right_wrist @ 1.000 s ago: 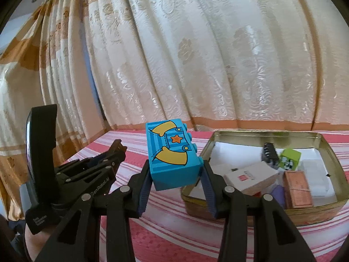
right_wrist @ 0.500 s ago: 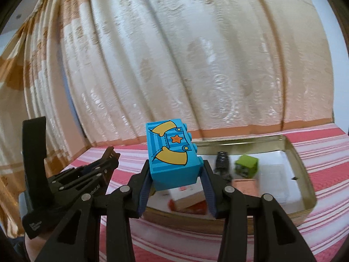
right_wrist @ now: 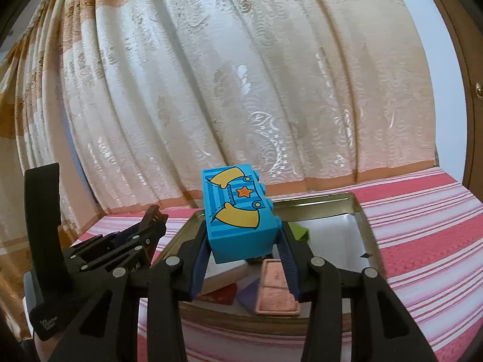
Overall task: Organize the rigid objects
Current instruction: 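Carry the wooden bar and blue block over the tin with both tools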
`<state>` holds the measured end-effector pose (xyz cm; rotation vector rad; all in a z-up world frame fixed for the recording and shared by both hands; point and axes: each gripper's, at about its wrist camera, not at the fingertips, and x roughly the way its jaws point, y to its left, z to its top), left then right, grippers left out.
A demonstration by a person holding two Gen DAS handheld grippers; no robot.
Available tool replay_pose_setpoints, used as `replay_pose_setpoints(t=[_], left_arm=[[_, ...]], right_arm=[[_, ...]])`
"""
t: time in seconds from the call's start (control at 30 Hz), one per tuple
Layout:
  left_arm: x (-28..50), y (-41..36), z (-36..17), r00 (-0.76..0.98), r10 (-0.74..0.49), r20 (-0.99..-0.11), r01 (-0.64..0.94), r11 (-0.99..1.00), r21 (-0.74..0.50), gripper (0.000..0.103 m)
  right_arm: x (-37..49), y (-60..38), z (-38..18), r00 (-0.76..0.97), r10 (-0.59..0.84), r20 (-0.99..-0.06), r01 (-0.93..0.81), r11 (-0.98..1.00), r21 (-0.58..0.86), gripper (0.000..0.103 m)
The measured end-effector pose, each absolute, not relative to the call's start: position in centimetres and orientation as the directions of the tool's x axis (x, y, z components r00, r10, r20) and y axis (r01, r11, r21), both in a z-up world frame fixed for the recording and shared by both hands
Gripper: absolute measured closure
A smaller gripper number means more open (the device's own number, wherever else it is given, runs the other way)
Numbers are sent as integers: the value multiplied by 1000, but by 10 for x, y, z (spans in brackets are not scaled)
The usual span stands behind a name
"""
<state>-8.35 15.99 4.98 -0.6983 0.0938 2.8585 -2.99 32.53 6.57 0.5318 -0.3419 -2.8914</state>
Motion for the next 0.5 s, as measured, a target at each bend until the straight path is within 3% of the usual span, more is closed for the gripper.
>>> replay_pose_setpoints(t=[0.5], left_arm=[[-104, 204, 44, -848, 216, -485, -258, -966, 22, 89]], right_arm=[[-43, 364, 64, -930, -112, -350, 36, -975, 217, 57]])
